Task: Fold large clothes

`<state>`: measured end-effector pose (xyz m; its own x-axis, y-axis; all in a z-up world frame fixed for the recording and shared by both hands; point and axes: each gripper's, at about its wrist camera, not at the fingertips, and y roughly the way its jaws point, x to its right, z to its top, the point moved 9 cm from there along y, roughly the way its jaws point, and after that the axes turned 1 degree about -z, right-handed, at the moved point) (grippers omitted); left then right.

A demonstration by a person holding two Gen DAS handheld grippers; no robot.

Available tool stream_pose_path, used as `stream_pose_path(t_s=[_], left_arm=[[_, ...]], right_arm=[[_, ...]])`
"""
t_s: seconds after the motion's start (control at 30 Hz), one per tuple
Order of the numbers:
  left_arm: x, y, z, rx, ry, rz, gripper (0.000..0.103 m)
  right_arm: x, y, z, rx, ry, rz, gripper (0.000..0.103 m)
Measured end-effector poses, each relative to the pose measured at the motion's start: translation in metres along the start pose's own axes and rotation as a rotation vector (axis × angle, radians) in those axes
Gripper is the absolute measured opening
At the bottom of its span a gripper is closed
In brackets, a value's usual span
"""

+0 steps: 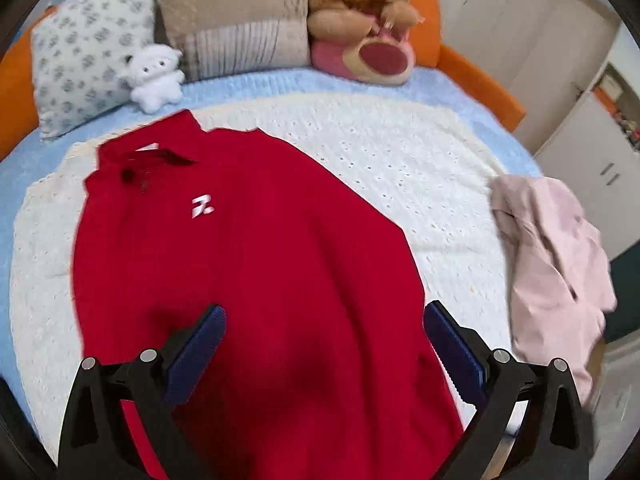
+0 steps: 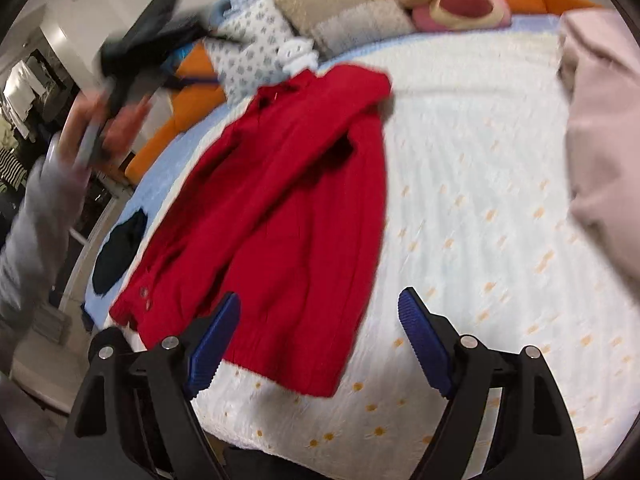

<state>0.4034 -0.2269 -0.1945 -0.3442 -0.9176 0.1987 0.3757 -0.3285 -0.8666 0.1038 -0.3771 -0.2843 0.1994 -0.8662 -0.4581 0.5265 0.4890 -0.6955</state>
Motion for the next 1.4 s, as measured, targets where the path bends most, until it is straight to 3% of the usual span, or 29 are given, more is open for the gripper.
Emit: stream_pose_path(t_s=[0.1, 0.2, 0.33, 0.37, 0.53, 0.67, 0.77, 0.8, 0.83, 0.87, 1.0, 1.07, 1.1, 1.2, 1.4], left_arm=[[0.013, 0.035, 0.032, -0.041, -0.025, 0.008, 0.1], [0.011, 0.067, 0.065, -0.05, -0.074, 0.056, 0.1], [0.011, 0.112, 0.093, -0.068, -0.091, 0.131, 0.1], [0.012, 0.122, 0.096, -0.07, -0.085, 0.153, 0.1], [0.018, 0.164, 0.114, -0.073, 0.022, 0.377, 0.1], [0.028, 0.178, 0.126, -0.053, 0.304, 0.745, 0.1], [0.029, 0.191, 0.121, -0.098, 0.399, 0.822, 0.099], [0.028, 0.195, 0.117, -0.12, 0.395, 0.812, 0.097], [0.024, 0.2, 0.113, -0.144, 0.389, 0.806, 0.083], [0.019, 0.202, 0.11, -0.164, 0.377, 0.804, 0.064], [0.003, 0.206, 0.105, -0.201, 0.283, 0.694, 0.05], [-0.002, 0.205, 0.101, -0.221, 0.229, 0.613, 0.021], [-0.002, 0.204, 0.1, -0.221, 0.202, 0.58, 0.014], [-0.003, 0.188, 0.104, -0.211, 0.133, 0.449, 0.011], [-0.023, 0.14, 0.118, -0.135, -0.056, 0.022, 0.009]], right_arm=[[0.005, 0.012, -0.012, -0.032, 0.007, -0.032, 0.08], [0.007, 0.016, -0.019, -0.023, 0.026, -0.009, 0.076], [0.004, 0.013, -0.026, -0.016, 0.081, 0.095, 0.045], [0.004, 0.013, -0.027, -0.008, 0.086, 0.092, 0.043], [0.002, 0.013, -0.03, -0.006, 0.077, 0.097, 0.044], [0.001, 0.021, -0.03, -0.018, 0.065, 0.094, 0.047], [-0.002, 0.019, -0.031, -0.006, 0.048, 0.076, 0.047], [-0.002, 0.019, -0.032, -0.005, 0.052, 0.074, 0.046], [-0.001, 0.018, -0.032, -0.005, 0.058, 0.073, 0.043], [0.0, 0.017, -0.033, -0.001, 0.067, 0.072, 0.041], [0.003, 0.013, -0.033, 0.005, 0.092, 0.088, 0.03], [0.003, 0.008, -0.03, 0.008, 0.116, 0.13, 0.026], [0.002, 0.005, -0.028, 0.011, 0.117, 0.144, 0.026], [-0.012, -0.006, -0.018, 0.018, 0.079, 0.18, 0.024], [-0.065, -0.026, 0.004, 0.018, -0.021, 0.266, 0.023]])
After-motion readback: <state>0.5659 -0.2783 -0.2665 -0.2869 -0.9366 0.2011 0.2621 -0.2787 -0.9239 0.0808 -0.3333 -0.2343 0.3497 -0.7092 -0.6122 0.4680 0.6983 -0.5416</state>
